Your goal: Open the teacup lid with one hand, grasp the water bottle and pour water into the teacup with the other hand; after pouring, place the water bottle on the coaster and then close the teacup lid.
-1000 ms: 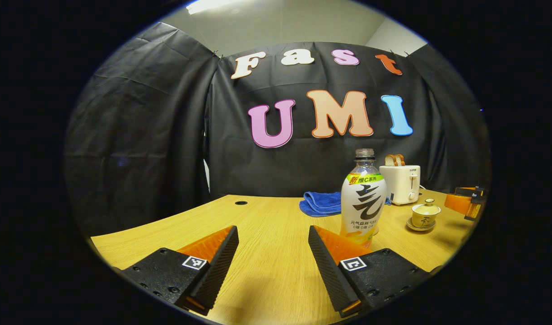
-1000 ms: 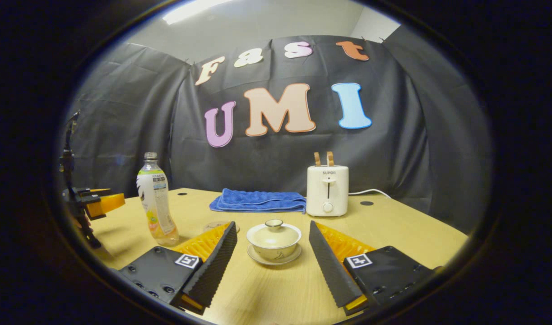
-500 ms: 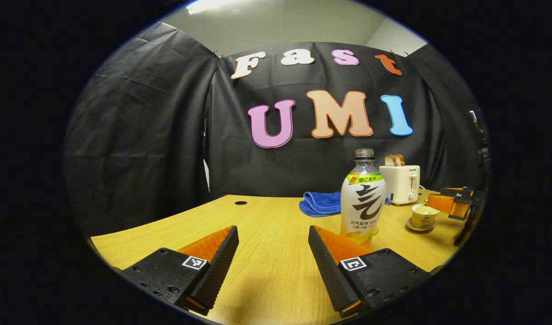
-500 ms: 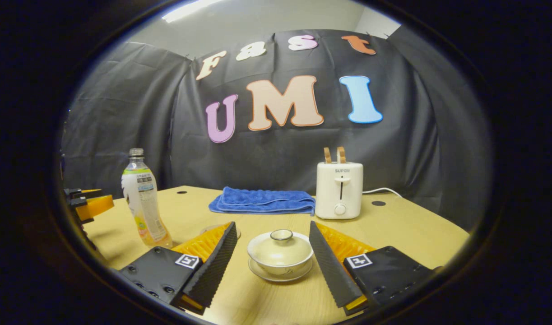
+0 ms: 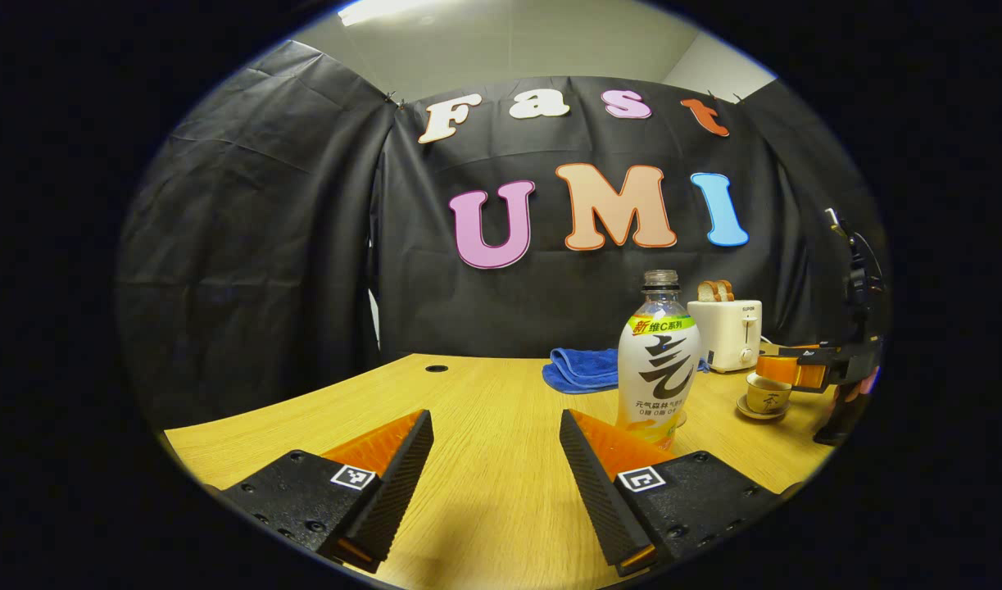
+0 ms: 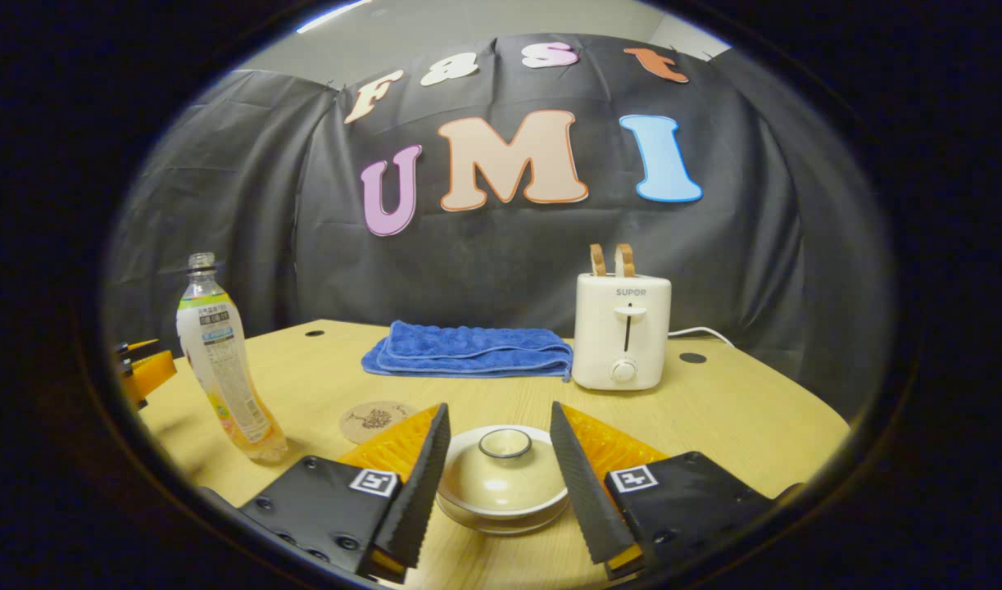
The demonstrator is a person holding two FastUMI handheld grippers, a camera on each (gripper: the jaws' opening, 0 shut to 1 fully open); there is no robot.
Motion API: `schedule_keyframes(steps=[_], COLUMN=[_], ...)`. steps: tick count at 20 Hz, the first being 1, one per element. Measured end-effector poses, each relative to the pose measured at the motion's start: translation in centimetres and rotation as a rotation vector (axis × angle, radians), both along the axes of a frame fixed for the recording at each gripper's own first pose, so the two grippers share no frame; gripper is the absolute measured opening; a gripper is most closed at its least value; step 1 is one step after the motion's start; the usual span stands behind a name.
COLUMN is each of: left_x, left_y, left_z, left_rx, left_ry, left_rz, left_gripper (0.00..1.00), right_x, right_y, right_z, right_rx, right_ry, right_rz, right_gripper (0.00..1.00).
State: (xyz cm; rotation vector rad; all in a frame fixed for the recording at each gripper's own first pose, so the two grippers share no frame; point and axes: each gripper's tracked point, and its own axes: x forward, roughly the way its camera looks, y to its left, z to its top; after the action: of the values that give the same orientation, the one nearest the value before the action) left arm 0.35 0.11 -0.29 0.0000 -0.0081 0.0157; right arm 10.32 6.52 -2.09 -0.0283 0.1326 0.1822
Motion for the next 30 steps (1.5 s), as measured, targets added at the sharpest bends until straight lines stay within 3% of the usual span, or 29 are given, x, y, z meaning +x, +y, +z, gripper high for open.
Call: schedule_keyframes(steps=[5, 7, 10, 15, 23, 27, 30], left_x=[0.1, 0.0, 0.0, 0.0, 0.1, 0.1, 0.0], left_y=[-0.1, -0.1, 0.0, -0.1, -0.7, -1.9, -4.0], left_z=[0.0, 0.0, 0.0, 0.0, 0.0, 0.0, 0.0], left_rx=[0.0, -0.001, 0.0, -0.001, -0.002, -0.001, -0.002], left_ry=[0.0, 0.0, 0.0, 0.0, -0.001, -0.005, -0.008], left_rz=[-0.002, -0.002, -0.002, -0.005, -0.036, -0.101, -0.212], left_gripper=[0.91, 0.91, 0.91, 0.91, 0.91, 0.91, 0.91], right_x=[0.6, 0.4, 0.1, -0.4, -2.8, -4.8, -5.8], right_y=[-0.3, -0.2, 0.1, -0.4, -0.9, -1.9, -3.2], right_z=[-0.5, -0.4, 0.4, 1.4, 1.7, 1.9, 2.0], right_rx=[0.003, 0.0, 0.013, 0.032, 0.039, 0.04, 0.038], right_ry=[0.017, 0.017, -0.032, -0.099, -0.119, -0.123, -0.124], right_rz=[-0.012, -0.01, 0.012, -0.005, 0.0, -0.004, -0.033], right_gripper=[0.36, 0.39, 0.34, 0.35, 0.34, 0.34, 0.34])
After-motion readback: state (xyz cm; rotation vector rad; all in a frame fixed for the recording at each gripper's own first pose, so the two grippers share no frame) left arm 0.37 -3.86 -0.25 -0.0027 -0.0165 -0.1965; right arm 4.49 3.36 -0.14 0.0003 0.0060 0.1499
